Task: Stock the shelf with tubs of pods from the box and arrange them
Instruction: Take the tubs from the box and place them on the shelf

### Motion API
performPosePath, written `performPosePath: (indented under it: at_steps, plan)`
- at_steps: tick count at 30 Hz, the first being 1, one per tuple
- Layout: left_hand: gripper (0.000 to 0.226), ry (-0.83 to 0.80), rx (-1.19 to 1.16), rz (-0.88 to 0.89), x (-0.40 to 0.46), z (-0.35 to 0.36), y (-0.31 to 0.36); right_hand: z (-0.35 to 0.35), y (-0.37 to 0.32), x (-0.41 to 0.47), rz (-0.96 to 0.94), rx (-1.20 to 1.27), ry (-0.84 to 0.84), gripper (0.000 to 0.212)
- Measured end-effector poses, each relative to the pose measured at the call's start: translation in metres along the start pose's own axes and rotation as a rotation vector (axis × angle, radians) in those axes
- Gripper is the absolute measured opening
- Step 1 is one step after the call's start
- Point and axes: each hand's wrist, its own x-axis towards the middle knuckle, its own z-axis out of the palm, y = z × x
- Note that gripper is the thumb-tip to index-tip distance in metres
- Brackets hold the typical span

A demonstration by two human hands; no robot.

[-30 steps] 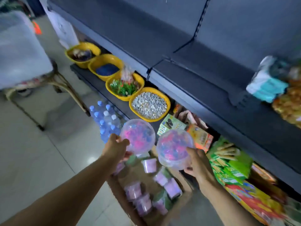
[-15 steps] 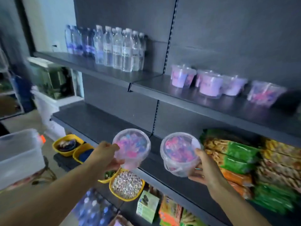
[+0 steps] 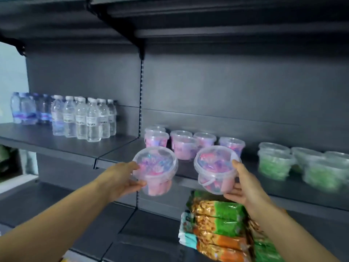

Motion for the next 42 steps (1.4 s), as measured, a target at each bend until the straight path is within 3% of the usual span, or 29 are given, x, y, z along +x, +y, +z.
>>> performPosePath:
  at_steps: [8,11,15,19,21,24,28,33,36,42]
  plan:
    - [0.028,-0.123,-0.078,-0.091,0.058,0.13,0.033,-0.056,-0.03,0.079,0.034,0.074,0.165,0.058]
    - [0.006,-0.112,-0.081,-0.125,0.077,0.166,0.037,-0.061,-0.034,0.107,0.066,0.042,0.151,0.055]
    - [0.008,-0.029,-0.118,-0.146,0.101,0.196,0.034,-0.058,-0.028,0.136,0.114,-0.045,0.127,0.054]
    - [0.025,-0.06,-0.099,-0.078,0.127,0.209,0.021,-0.065,-0.022,0.141,-0.047,-0.515,0.136,0.051]
    - [0.043,-0.044,0.06,0.007,0.138,0.215,0.012,-0.066,-0.019,0.139,-0.179,-0.766,0.17,0.052]
    - [0.061,0.02,0.324,0.101,0.142,0.226,0.003,-0.06,-0.013,0.137,-0.293,-0.818,0.199,0.063]
    - [0.06,0.041,0.457,0.139,0.141,0.231,0.003,-0.056,-0.009,0.143,-0.37,-1.032,0.169,0.07]
    - [0.027,-0.02,0.308,0.133,0.141,0.234,0.007,-0.064,-0.014,0.15,-0.389,-1.042,0.213,0.049]
    - [0.04,-0.02,0.149,0.084,0.147,0.239,0.007,-0.068,-0.015,0.15,-0.415,-1.056,0.232,0.044]
    - [0.025,-0.03,0.001,0.036,0.157,0.245,0.015,-0.075,-0.015,0.148,-0.478,-1.07,0.261,0.04]
